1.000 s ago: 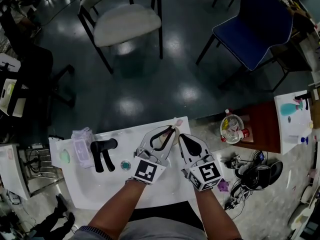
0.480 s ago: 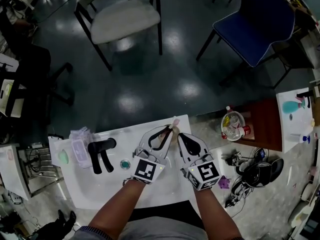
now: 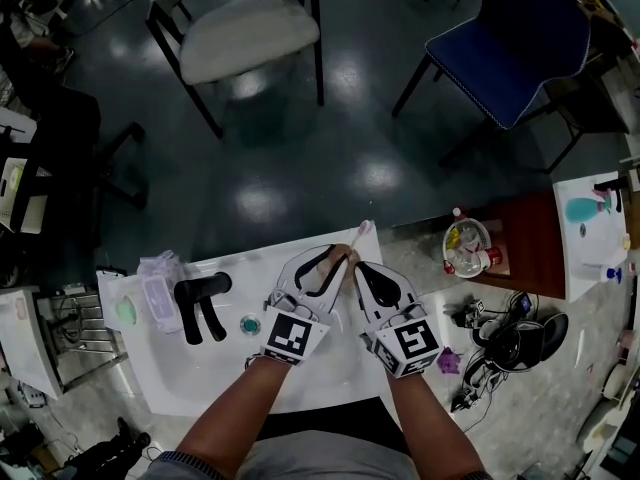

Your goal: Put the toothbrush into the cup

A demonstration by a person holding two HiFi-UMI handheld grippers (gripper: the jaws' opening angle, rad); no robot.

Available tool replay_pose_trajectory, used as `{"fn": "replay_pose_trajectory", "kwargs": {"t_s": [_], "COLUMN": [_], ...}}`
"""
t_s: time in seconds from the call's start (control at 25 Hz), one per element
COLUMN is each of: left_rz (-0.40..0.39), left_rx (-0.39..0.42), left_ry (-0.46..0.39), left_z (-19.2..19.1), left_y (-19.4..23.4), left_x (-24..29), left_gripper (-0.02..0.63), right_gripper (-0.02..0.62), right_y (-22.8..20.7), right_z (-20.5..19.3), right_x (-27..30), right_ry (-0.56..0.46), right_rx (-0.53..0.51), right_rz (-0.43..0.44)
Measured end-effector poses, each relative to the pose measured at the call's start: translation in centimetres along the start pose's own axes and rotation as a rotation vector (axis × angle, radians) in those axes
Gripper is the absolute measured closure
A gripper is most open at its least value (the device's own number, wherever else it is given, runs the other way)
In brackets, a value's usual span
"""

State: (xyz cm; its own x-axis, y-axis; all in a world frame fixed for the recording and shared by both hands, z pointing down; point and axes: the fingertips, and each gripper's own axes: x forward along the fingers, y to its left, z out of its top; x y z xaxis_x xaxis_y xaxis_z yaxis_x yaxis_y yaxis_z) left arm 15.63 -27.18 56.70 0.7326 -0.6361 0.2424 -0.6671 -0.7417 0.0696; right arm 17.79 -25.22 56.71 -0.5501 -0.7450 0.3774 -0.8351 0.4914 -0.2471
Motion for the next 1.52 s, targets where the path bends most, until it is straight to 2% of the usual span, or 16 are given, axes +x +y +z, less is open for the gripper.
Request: {"fn": "replay_pose_trajectory", "kwargs": {"t_s": [0.2, 0.36, 0.56, 0.8, 0.96, 1.2, 1.4, 1.52], "left_rz": [0.01, 0.039, 0.028, 0.021, -0.01, -0.072, -0.072, -0.092], "left_rx": [0.001, -0.031, 0.016, -0.063, -0.027, -0.001, -0.059, -0.037], "left_ry": [-0.016, -0.046, -0.069, -0.096, -0.092, -0.074, -0.086, -0.099], "left_z": [1.4, 3.5, 5.7, 9.3, 11.1, 13.0, 16.0, 16.9], "left_y": [-0.2, -0.1, -1.2, -3.6, -5.4, -7.7, -8.6, -9.3], "left_x": [-1.0, -2.7, -5.3, -9.3, -11.9, -15.6, -17.8, -18.5], "left_gripper": [0.532, 0.538, 0.555, 0.583, 0.598, 0.598, 0.598, 0.598], "right_gripper": [0.583, 0.583, 0.583, 0.581, 0.583, 0.583, 0.583, 0.583], "right_y": [0.5, 1.7, 3.9, 7.2, 9.4, 12.6, 14.6, 15.6], "right_z": [1.1, 2.8, 4.7, 8.0, 10.4, 12.0, 12.9, 13.4], "right_x": [-0.7, -1.6, -3.5, -7.2, -9.6, -12.8, -15.1, -16.2], "right_ry": [-0.023, -0.056, -0.091, -0.137, -0.17, -0.17, -0.173, -0.18], "right_rx": [-0.005, -0.028, -0.061, -0.099, -0.08, -0.151, -0.162, -0.177], "right_rz": [0.012, 0.036, 0.073, 0.138, 0.184, 0.223, 0.261, 0.275]}}
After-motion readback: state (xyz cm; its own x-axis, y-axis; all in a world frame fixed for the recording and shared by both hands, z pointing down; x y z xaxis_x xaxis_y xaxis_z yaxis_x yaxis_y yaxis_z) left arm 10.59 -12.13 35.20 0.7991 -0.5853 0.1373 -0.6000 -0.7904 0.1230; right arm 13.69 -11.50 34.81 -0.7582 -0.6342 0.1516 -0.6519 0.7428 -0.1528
